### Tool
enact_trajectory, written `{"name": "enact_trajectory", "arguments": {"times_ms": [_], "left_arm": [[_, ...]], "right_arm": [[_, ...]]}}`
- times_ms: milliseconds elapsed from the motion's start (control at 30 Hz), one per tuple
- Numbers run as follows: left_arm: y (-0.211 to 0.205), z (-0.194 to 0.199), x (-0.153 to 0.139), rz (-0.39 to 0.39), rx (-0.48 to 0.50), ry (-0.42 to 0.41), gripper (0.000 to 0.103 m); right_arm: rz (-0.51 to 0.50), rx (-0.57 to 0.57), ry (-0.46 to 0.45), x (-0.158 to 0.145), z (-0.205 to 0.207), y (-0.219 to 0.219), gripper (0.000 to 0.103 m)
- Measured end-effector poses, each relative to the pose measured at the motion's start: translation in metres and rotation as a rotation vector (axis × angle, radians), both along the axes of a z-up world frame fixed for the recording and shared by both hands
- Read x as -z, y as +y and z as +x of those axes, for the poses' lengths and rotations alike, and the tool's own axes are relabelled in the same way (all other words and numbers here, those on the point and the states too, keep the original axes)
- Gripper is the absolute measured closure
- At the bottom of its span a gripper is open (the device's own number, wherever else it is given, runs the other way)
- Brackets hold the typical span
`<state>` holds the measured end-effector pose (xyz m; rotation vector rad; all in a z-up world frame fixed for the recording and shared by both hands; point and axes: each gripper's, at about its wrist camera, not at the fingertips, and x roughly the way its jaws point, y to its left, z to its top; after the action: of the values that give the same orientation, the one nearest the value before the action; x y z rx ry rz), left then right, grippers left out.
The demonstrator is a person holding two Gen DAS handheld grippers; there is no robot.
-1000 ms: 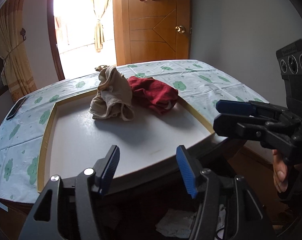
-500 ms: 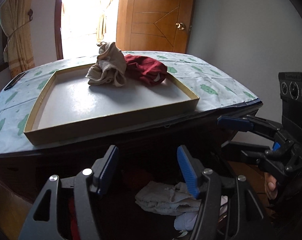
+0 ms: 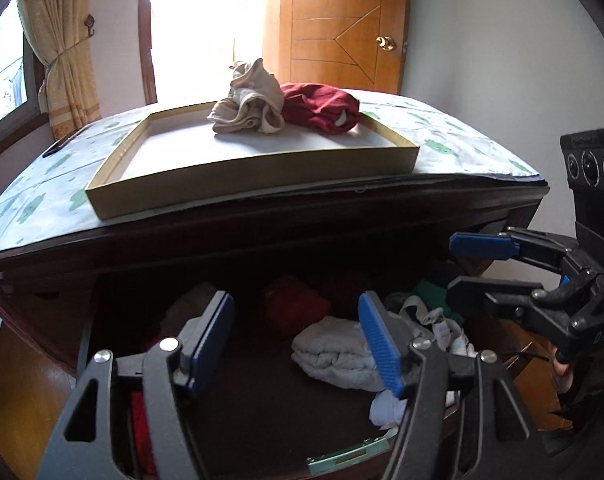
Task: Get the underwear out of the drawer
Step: 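Lower both open tools back down into the drawer toward the clothes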
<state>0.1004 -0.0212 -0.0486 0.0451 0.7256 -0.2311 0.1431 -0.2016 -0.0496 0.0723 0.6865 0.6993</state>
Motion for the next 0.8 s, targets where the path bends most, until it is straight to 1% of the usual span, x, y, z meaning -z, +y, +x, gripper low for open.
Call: {"name": "enact_trajectory", "arguments": {"times_ms": [133,233,300,433,600,700,800], "left_arm": [[0.004,-0.005,0.004,0.022,-0.022,-0.004,0.037],[0.010,-0.006,0.007,0.031,-0.045,0.000,0.037],[0.015,-0.006,0.010,0.043,-0.067,0.003,0.037],[0.026,-0.005,0.017,0.042,-0.100,0.025,0.037],[0.035,-0.004,0.023,0.061,-0.133,0.033,0.037],[0.040,-0.004,0.025,0.077,-0.150,0.034,0.037],[0.043,-0.003,0.027,0.091,-0.163,0.039,0.036]], "right_arm": [[0.005,-0.028,0.016,0.005,-0.008,0.009,0.028],[-0.006,-0.057,0.007,0.004,-0.016,0.018,0.028],[-0.009,-0.077,0.001,0.001,-0.021,0.022,0.028],[-0.007,-0.088,-0.011,-0.004,-0.030,0.027,0.028],[0.010,-0.110,-0.025,-0.018,-0.041,0.031,0.028],[-0.003,-0.147,-0.041,-0.026,-0.049,0.039,0.028],[-0.043,-0.188,-0.059,-0.027,-0.057,0.047,0.028]]}}
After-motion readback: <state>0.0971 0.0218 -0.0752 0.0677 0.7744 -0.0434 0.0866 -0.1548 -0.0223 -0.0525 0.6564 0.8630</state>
